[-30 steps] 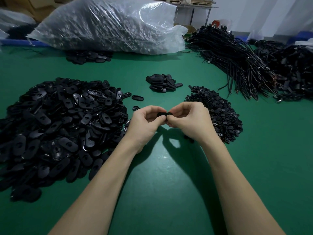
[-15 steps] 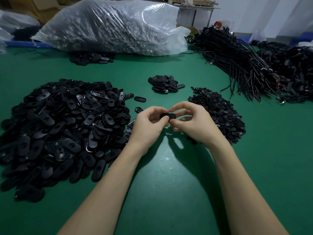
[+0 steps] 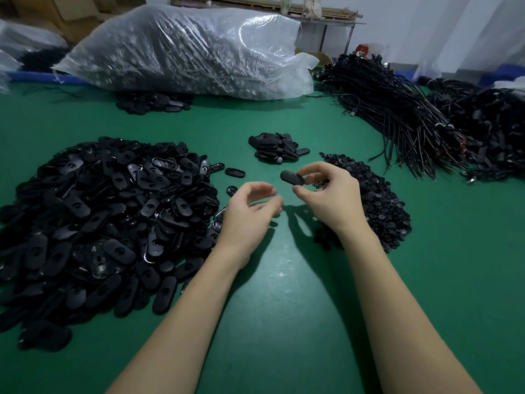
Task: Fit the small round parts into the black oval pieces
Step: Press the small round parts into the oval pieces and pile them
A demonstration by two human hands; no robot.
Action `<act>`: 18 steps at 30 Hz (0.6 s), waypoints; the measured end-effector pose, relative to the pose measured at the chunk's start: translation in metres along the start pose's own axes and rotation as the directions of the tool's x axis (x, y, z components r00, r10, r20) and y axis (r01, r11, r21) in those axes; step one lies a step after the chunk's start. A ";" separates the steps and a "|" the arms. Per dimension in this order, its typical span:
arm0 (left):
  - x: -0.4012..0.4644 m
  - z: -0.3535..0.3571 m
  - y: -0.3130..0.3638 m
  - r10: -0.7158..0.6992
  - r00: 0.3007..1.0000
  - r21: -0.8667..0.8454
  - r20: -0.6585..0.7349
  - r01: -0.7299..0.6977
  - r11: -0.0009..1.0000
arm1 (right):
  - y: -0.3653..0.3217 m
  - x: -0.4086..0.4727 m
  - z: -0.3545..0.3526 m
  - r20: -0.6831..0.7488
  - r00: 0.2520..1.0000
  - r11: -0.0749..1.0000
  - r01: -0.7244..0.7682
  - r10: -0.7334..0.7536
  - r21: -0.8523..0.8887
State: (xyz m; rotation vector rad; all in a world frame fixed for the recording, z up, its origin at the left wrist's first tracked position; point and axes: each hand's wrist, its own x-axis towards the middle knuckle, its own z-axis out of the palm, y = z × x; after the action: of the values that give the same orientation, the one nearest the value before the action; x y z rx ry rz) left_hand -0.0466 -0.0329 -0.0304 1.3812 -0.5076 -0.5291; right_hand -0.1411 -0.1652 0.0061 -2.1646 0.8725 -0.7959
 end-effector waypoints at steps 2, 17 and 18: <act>0.000 0.000 0.000 0.003 1.000 -0.014 0.012 -0.003 1.000 | 0.000 0.013 0.007 -0.010 1.000 1.000 -0.026 0.026 0.012; -0.004 0.001 0.002 0.015 0.997 0.005 0.074 -0.016 1.000 | 0.007 0.102 0.034 0.038 0.932 0.897 -0.357 0.360 0.261; -0.004 0.001 0.003 0.014 0.997 0.002 0.074 -0.014 1.000 | 0.005 0.106 0.035 0.029 0.932 0.897 -0.357 0.362 0.261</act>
State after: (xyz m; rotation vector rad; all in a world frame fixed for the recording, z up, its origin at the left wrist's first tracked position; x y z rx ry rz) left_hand -0.0502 -0.0312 -0.0278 1.3636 -0.5777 -0.5703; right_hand -0.0546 -0.2358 0.0116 -1.6997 1.0738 -0.7000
